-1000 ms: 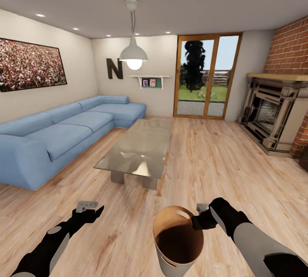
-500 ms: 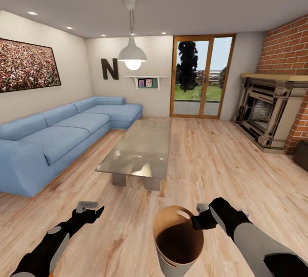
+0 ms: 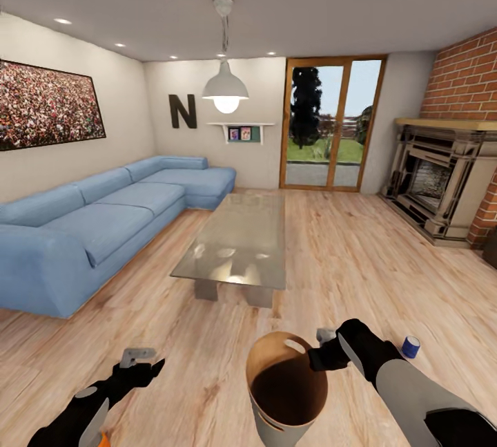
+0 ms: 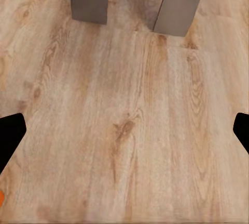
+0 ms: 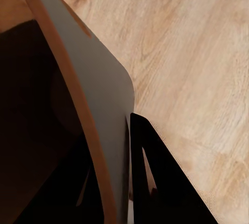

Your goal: Put the three can of soda from the living room inside the tash can in the kitchen.

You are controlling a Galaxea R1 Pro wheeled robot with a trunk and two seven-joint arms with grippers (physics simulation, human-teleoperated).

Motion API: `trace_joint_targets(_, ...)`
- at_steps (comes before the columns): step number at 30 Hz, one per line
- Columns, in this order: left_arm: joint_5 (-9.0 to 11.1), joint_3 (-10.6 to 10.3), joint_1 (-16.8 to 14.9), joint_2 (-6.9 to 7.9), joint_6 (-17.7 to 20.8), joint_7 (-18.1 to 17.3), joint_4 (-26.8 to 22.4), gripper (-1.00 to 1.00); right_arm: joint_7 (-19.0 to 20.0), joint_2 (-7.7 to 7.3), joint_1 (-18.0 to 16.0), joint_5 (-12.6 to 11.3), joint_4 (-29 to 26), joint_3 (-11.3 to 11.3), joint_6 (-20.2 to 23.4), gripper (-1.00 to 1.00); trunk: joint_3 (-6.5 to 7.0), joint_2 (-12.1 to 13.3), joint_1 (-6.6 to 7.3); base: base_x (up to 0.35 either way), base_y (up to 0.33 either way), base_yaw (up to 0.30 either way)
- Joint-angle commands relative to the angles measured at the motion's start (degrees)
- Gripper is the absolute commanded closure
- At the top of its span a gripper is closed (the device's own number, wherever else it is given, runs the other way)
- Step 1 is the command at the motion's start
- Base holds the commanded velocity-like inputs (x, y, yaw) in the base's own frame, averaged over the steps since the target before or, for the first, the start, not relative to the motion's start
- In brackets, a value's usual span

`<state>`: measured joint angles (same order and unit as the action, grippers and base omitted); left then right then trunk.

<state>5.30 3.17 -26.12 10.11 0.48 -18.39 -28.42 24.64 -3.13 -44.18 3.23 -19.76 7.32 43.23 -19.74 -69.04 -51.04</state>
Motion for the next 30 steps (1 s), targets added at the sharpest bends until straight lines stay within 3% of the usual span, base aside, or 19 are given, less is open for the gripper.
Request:
trace_joint_targets(1,0.03,0.0,-0.02,-0.03,-0.11,0.01,0.67,-1.0,0.41,0.03,0.01,-1.21,-0.02,-0.29,0.27,1.0,0.01,0.0,0.0,0.0,0.32,0.0)
trace_joint_targets(30,-0.18,-0.01,0.01,-0.31,-1.47,0.72,1.59,-1.0,0.41,0.22,0.05,-1.21,0.04,-0.29,0.26,1.0,0.01,0.0,0.0,0.0,0.32,0.0)
